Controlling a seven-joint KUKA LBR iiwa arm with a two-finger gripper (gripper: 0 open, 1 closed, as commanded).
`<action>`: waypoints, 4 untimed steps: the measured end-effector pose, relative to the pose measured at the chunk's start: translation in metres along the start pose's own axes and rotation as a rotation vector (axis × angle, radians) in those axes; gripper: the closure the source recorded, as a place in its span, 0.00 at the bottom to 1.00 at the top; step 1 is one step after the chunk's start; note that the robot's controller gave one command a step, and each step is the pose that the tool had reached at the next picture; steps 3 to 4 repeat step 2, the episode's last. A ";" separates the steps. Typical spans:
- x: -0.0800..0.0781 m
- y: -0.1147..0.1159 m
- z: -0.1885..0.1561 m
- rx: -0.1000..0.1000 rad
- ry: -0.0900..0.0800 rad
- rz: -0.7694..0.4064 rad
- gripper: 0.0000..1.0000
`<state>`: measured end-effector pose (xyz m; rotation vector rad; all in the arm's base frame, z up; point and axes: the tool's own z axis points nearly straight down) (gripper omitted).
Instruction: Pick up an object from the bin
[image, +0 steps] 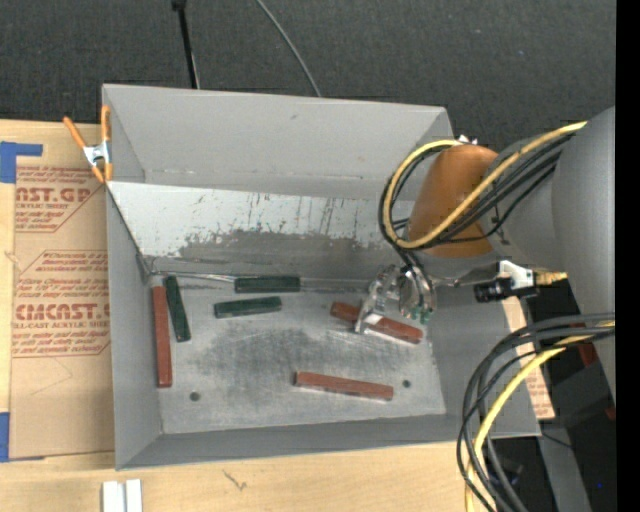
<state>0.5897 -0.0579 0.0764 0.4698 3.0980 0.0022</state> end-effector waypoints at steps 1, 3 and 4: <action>0.002 0.000 -0.003 0.001 0.004 0.000 1.00; 0.004 -0.001 -0.020 0.003 0.012 0.000 1.00; 0.004 -0.001 -0.020 0.003 0.012 0.000 1.00</action>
Offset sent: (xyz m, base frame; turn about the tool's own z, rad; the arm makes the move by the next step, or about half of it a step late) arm 0.0000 0.0002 0.0475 0.0000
